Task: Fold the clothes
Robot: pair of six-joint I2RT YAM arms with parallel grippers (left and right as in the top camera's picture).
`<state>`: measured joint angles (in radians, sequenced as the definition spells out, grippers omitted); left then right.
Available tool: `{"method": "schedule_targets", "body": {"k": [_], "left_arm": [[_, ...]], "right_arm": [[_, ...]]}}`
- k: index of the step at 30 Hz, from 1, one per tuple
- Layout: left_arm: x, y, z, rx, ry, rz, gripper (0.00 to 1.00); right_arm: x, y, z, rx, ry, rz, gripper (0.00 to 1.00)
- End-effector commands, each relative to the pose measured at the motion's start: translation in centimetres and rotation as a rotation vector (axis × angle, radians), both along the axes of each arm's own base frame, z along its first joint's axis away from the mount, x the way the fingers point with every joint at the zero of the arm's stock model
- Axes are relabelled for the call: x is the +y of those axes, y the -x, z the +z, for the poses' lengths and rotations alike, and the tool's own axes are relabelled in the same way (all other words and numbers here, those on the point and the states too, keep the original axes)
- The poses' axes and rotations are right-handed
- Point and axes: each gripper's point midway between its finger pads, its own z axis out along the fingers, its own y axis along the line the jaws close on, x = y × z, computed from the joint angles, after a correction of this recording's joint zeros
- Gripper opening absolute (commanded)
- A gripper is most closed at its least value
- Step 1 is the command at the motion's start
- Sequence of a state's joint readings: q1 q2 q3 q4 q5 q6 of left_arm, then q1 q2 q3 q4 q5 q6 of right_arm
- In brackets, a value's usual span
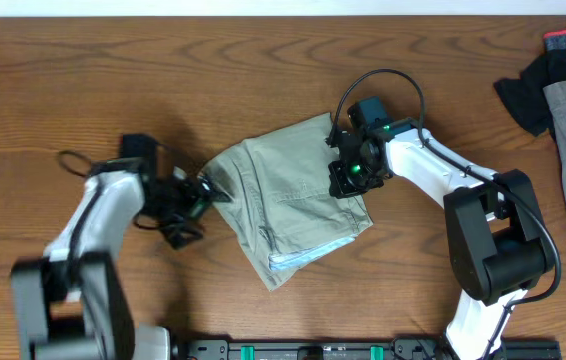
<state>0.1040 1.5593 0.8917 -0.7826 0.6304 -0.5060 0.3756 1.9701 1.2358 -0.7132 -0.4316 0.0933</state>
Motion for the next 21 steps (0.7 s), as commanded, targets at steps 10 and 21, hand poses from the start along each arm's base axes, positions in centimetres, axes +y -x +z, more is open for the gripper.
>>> {"method": "schedule_targets", "body": {"k": [10,21], "left_arm": [[-1.3,1.6,-2.6,-0.037,0.029,0.05,0.98],[-3.4,1.3,-3.9,-0.13,0.112,0.037,0.98]], "right_arm": [[0.3,0.7,-0.4,0.019,-0.006,0.029,0.01],[0.4,0.7,-0.4,0.018,-0.006,0.031,0.01]]}}
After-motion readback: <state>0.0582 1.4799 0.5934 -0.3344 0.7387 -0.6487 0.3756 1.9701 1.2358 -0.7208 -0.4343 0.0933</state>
